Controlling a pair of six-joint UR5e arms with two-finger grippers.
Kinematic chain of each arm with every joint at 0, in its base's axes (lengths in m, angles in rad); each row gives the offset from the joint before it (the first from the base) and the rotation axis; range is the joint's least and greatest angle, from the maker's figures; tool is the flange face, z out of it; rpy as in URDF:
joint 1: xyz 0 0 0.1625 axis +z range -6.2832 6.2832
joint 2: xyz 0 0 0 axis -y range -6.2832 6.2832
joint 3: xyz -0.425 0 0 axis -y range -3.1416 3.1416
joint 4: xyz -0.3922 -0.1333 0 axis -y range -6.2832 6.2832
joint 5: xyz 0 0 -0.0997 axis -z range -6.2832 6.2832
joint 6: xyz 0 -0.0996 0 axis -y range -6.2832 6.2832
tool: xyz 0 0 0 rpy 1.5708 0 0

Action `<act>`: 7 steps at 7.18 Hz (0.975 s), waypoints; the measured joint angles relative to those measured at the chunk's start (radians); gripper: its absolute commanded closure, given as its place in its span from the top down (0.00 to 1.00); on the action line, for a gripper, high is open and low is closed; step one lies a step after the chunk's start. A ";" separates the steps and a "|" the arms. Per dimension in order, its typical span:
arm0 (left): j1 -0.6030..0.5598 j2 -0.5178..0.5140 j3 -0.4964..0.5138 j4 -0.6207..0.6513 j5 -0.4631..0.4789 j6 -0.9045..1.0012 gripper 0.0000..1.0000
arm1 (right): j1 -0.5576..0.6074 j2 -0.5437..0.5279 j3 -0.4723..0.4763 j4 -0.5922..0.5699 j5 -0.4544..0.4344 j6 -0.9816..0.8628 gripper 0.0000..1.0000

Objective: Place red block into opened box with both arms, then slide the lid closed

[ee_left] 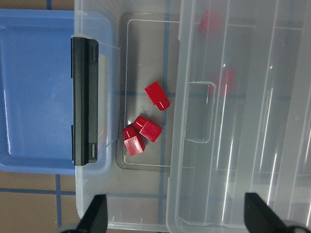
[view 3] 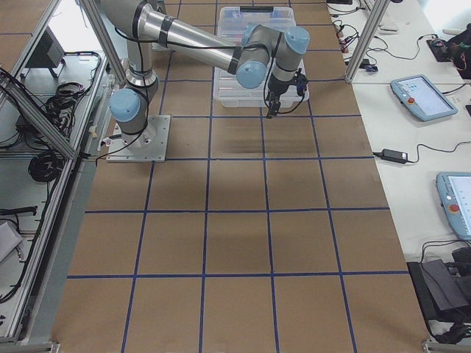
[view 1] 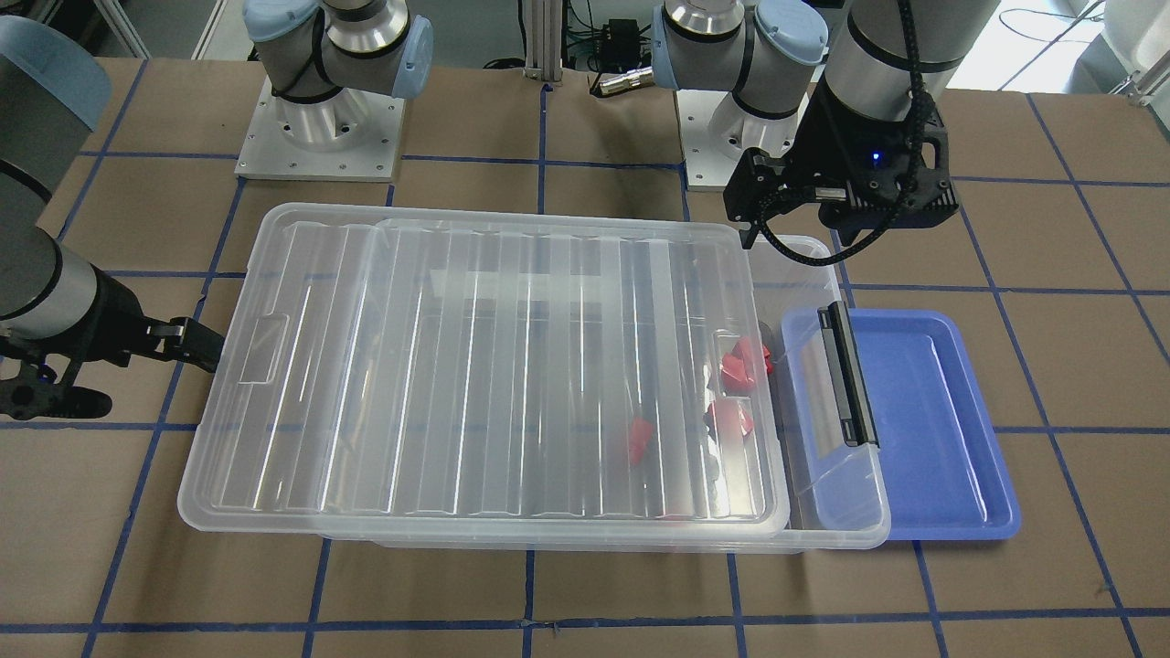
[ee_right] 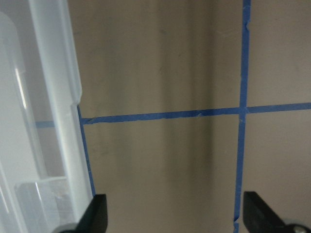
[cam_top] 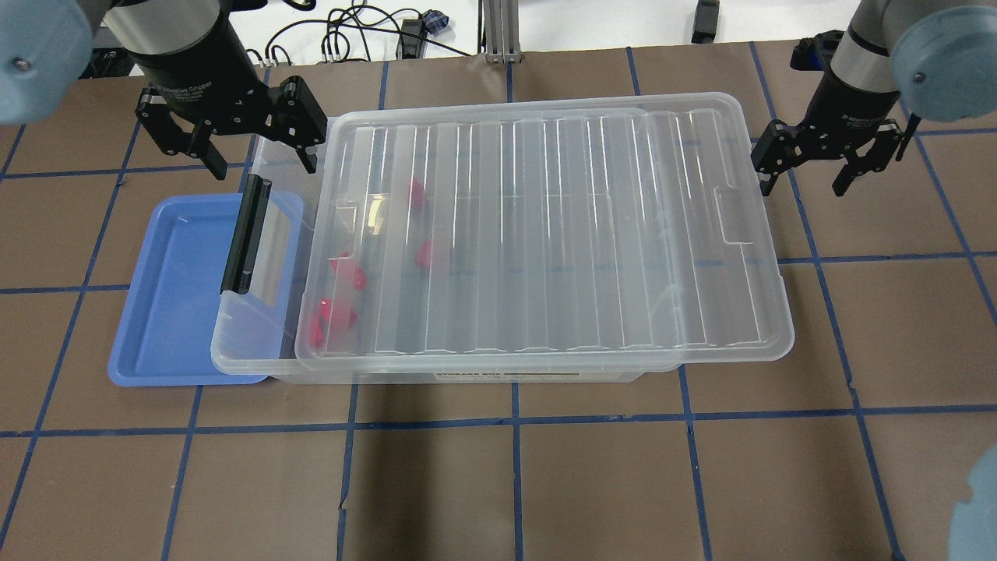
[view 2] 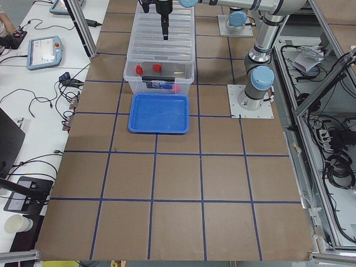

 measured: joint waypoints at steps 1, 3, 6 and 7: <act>0.000 0.004 0.003 0.001 -0.001 0.001 1.00 | 0.023 -0.001 0.004 -0.002 0.005 0.032 1.00; 0.000 0.013 -0.001 0.002 -0.001 0.000 1.00 | 0.065 -0.001 0.007 -0.003 0.008 0.086 1.00; -0.002 0.007 -0.004 0.011 -0.001 -0.006 1.00 | 0.116 0.001 0.007 -0.005 0.020 0.154 1.00; -0.002 0.009 -0.005 0.011 -0.001 -0.008 1.00 | 0.119 0.002 0.005 -0.006 0.032 0.158 1.00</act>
